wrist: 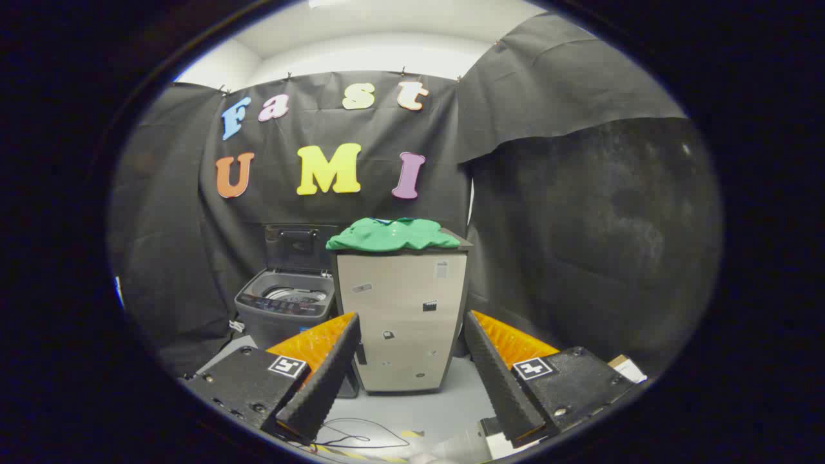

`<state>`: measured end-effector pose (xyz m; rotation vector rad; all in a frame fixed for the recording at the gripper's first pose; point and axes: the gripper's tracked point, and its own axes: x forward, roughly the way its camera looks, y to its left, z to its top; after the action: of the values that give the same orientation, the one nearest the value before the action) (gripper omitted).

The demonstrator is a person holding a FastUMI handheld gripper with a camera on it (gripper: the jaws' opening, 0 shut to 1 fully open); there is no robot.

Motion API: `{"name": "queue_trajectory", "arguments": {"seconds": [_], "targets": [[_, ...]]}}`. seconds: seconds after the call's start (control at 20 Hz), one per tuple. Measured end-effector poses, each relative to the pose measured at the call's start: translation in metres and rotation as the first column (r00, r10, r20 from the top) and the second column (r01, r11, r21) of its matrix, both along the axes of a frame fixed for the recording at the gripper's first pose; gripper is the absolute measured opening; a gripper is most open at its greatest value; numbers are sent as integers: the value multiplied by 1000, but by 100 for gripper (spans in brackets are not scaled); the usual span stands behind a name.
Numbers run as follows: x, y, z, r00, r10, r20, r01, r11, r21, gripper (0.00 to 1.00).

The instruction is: Put the clothes into the washing machine and then close the washing machine lid.

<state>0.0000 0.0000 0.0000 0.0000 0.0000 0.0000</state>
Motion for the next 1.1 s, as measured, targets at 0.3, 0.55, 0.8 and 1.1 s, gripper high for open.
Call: {"name": "queue_trajectory", "arguments": {"seconds": [0.3, 0.55, 0.8, 1.1], "targets": [[6, 6, -4, 1000, 11, 2, -10, 1000, -13, 100], [7, 21, -3, 999, 32, -3, -32, 999, -15, 100], [8, 29, 0, 999, 40, -12, -40, 999, -15, 100], [8, 38, 5, 999, 29, -33, -30, 999, -30, 100]]}}
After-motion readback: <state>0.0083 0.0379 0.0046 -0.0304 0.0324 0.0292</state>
